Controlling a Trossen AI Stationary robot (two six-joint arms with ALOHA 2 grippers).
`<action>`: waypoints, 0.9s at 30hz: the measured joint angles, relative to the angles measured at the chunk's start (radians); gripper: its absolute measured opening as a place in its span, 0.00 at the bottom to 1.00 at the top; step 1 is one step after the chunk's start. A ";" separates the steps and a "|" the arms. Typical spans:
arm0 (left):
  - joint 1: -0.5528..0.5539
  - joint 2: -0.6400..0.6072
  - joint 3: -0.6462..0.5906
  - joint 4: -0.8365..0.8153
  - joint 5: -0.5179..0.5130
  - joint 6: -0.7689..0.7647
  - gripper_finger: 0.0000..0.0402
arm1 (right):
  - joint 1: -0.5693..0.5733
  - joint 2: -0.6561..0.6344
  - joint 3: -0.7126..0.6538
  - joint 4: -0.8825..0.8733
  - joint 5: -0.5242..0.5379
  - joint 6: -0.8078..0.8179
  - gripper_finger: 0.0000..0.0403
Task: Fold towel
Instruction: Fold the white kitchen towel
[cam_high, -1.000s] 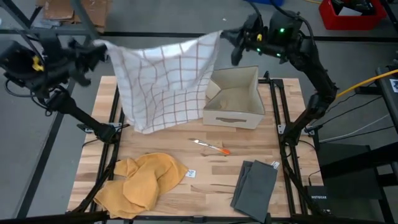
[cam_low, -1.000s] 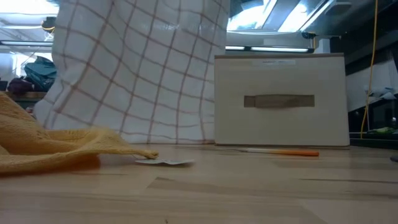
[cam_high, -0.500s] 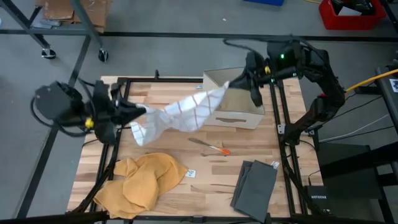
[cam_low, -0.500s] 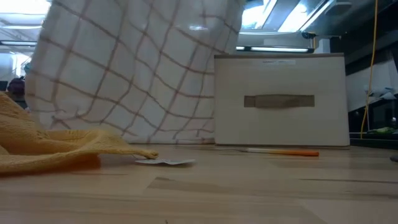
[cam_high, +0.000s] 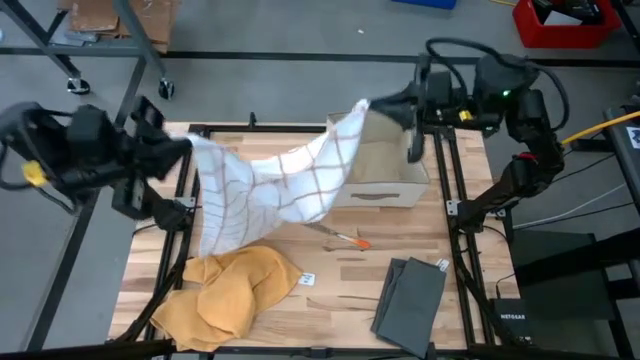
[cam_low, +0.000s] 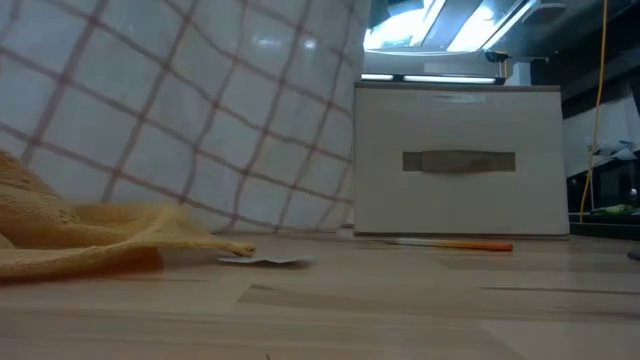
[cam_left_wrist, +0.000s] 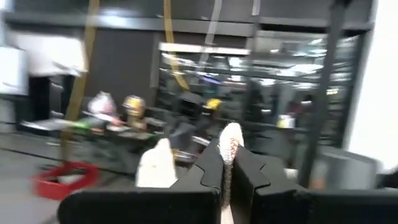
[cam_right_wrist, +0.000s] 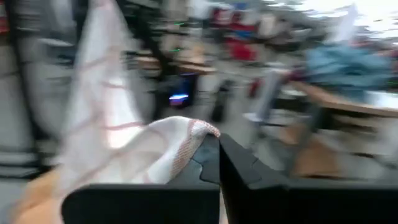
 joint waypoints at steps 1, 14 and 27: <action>-0.003 -0.008 0.000 0.001 -0.046 0.045 0.00 | -0.001 0.001 0.000 0.011 0.058 -0.022 0.00; 0.062 -0.091 0.001 0.008 -0.444 0.373 0.00 | -0.140 0.087 -0.001 0.208 0.232 -0.233 0.00; 0.223 -0.169 0.000 0.007 -0.540 0.556 0.00 | -0.397 0.237 -0.001 0.339 0.056 -0.199 0.00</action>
